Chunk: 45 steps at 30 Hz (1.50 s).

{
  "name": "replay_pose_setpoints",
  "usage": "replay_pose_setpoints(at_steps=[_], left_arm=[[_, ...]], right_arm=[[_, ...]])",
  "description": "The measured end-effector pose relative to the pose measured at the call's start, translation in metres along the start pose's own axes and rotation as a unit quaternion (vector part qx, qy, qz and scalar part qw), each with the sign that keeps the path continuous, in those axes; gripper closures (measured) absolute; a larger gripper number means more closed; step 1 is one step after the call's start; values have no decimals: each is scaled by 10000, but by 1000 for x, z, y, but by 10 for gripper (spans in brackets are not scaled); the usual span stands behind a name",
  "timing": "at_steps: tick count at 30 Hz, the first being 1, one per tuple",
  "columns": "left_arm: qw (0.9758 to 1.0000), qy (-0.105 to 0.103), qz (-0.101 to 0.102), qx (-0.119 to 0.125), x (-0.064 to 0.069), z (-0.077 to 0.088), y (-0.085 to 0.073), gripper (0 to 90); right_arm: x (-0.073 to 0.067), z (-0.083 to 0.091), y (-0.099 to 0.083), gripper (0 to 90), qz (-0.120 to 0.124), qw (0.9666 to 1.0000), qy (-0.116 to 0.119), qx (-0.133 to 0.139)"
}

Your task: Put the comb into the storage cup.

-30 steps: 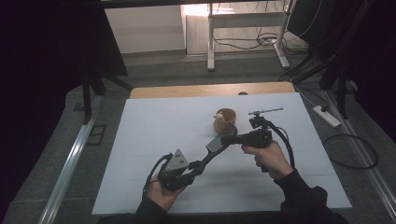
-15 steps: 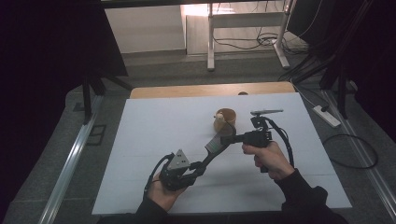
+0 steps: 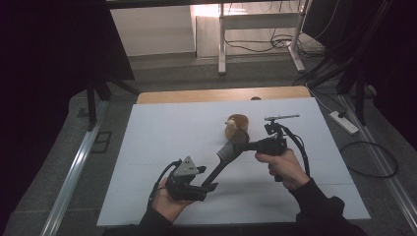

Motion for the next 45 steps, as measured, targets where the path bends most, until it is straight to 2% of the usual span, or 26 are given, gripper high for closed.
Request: replay_pose_setpoints(at_steps=[4,8,14,17,22,38,45], left_arm=[[9999,6,73,-140,-4,-1,-3,232],[9994,-101,180,-263,-7,1,-8,198],[9981,-224,561,-133,-17,8,-11,143],[9977,-223,641,-80,-20,13,-12,123],[9982,-165,532,-200,-24,19,-16,87],[9984,24,533,-207,-30,36,-26,21],[9982,66,587,-55,-35,43,-32,24]], right_arm=[[0,2,1,840,143,9999,-49,39],[-1,3,1,840,252,9996,-111,61],[-1,4,2,839,387,9990,-156,131],[-1,6,3,839,413,9988,-178,170],[-2,8,5,840,477,9983,-244,244],[0,16,13,839,628,9963,-446,368],[2,21,19,839,690,9950,-564,443]])
Point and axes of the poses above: each handheld gripper's, and its own axes: z roughly backward along the jaws, y roughly out of its top, x roughly to its right, the point moved 4 cm from there along -z, roughly forward along the jaws, and after that the axes turned 6 degrees about x, right-handed, at the moved point
